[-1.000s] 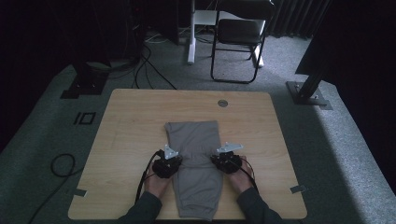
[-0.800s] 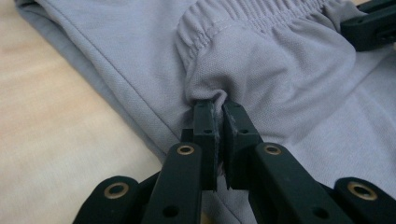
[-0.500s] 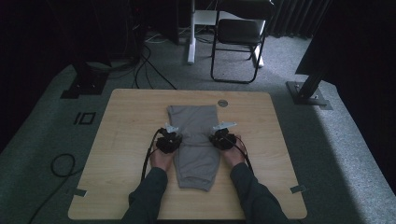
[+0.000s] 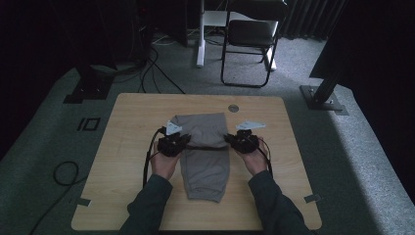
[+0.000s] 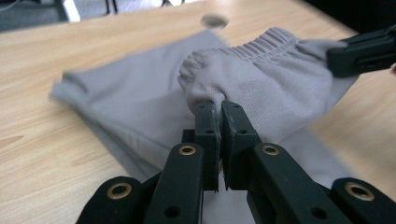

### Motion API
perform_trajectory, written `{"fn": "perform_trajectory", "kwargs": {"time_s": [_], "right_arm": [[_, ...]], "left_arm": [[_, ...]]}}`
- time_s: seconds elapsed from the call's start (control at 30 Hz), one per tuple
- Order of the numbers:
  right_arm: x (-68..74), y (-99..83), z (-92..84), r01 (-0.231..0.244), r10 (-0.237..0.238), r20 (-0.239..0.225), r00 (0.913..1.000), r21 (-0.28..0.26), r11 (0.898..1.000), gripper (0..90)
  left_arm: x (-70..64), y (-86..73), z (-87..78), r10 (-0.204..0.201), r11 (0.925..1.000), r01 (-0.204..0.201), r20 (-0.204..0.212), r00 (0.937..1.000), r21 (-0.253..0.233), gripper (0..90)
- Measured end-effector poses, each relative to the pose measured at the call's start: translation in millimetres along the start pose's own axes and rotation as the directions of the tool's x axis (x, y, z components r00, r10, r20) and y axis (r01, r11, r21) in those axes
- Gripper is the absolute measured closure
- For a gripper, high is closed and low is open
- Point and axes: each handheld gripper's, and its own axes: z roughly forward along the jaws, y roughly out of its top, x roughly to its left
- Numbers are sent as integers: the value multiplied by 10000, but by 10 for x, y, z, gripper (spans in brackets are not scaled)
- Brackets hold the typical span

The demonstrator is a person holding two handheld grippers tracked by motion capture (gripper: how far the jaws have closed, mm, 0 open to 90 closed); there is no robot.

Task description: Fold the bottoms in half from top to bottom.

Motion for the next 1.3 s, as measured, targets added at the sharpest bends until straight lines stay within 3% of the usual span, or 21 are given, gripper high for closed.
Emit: {"fn": "perform_trajectory", "kwargs": {"time_s": [0.03,0.1,0.13,0.2,0.27,0.3,0.37,0.4,0.5,0.53,0.57,0.6,0.63,0.7,0.8,0.9,0.93,1.0,1.1,1.17,1.3], "right_arm": [[94,-10,-152,309,-310,-59,9995,-221,9993,852],[145,-29,-206,510,-512,-97,9986,-232,9984,852],[246,-112,-282,782,-785,-151,9968,-199,9967,851],[288,-177,-293,843,-845,-215,9962,-89,9964,851],[355,-344,-252,1009,-999,-331,9944,281,9945,849],[391,-530,-154,1057,-1026,-418,9938,812,9911,849],[395,-617,-101,914,-864,-515,9949,1036,9904,849],[395,-757,-7,755,-683,-545,9962,1437,9867,849],[390,-840,62,727,-611,-694,9957,1801,9810,795],[390,-840,62,727,-611,-694,9957,1801,9810,795],[379,-796,22,762,-645,-709,9954,1779,9811,693],[379,-796,22,762,-645,-709,9954,1779,9811,693],[332,-733,-52,635,-538,-736,9958,1368,9886,663],[275,-664,-102,439,-372,-630,9973,1084,9931,670],[221,-606,-95,284,-239,-424,9988,1086,9937,712],[156,-568,27,163,-160,-28,9999,1524,9882,806],[119,-588,146,202,-254,241,9994,1967,9802,830],[113,-604,197,105,-164,261,9995,2117,9773,832],[130,-633,277,204,-261,233,9994,2167,9760,841],[130,-620,288,175,-229,222,9995,2175,9759,841],[111,-635,273,-196,311,-593,9978,1855,9824,821]], "left_arm": [[-43,-20,-75,71,9999,-70,73,9999,-104,867],[-118,-120,-182,186,9997,-183,183,9997,-149,867],[-180,-284,-204,361,9991,-365,200,9991,205,866],[-201,-375,-189,476,9979,-482,151,9988,426,864],[-188,-554,-122,295,9957,-314,227,9993,877,861],[-172,-636,-79,128,9937,-160,302,9995,1107,858],[-167,-772,4,-11,9884,-40,333,9994,1515,856],[-180,-876,85,75,9809,-143,361,9993,1938,848],[-171,-931,114,-71,9801,-22,460,9989,1984,797],[-154,-919,99,-158,9798,41,572,9982,2002,797],[-129,-862,46,-155,9820,28,655,9977,1891,722],[-129,-862,46,-155,9820,28,655,9977,1891,694],[-109,-827,11,-191,9844,66,696,9974,1758,687],[-53,-751,-47,-418,9888,294,818,9958,1465,685],[39,-634,-35,-525,9910,470,411,9978,1250,720],[132,-568,133,-569,9846,546,89,9983,1663,866],[158,-567,273,-506,9765,491,19,9987,2099,900],[155,-575,334,-436,9732,417,31,9990,2263,900],[116,-608,464,-122,9654,114,16,9999,2607,900],[96,-616,492,-123,9689,106,52,9999,2470,892],[44,-611,461,-140,9719,86,211,9997,2352,838]]}}
